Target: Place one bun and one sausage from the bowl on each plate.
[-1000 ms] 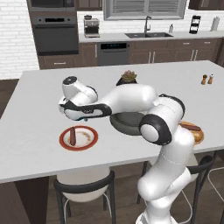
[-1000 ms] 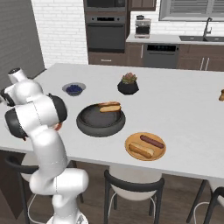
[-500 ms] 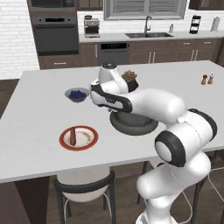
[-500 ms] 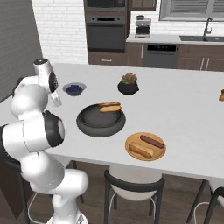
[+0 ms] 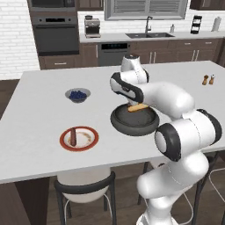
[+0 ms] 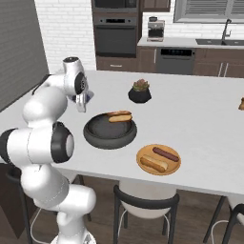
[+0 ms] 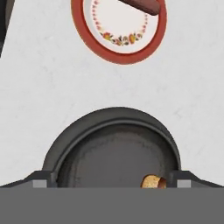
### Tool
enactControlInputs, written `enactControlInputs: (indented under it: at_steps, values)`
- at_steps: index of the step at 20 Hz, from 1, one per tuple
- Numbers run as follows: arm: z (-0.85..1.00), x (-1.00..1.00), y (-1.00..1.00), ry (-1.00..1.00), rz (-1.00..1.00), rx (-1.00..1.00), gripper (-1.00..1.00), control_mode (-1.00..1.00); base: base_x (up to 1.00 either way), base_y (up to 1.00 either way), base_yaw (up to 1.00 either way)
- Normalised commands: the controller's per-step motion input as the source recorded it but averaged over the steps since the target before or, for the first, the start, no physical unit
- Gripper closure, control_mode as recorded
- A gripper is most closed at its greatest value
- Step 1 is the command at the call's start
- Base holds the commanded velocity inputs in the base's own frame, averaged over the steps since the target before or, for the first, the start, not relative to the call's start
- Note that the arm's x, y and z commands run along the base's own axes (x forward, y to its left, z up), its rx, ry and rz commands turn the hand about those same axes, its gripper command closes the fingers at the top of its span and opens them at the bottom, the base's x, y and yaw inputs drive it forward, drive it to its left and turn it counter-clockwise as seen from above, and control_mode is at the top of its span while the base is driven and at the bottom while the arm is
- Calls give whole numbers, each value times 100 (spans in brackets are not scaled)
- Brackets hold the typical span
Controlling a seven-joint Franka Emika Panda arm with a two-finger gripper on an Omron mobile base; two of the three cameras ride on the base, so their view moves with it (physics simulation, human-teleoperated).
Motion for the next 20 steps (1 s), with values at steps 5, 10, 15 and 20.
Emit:
enactControlInputs:
  at_steps: [5, 10, 15, 20]
  values:
    - [0, 43, -100, 9, -11, 33, -100, -100, 0, 0, 0]
    - [-2, 2, -100, 0, 0, 32, -100, -100, 0, 0, 0]
    - [-17, 9, -79, 8, 1, 13, -100, -100, 0, 0, 0]
    - [-51, 10, 14, 9, 8, -12, -100, -100, 0, 0, 0]
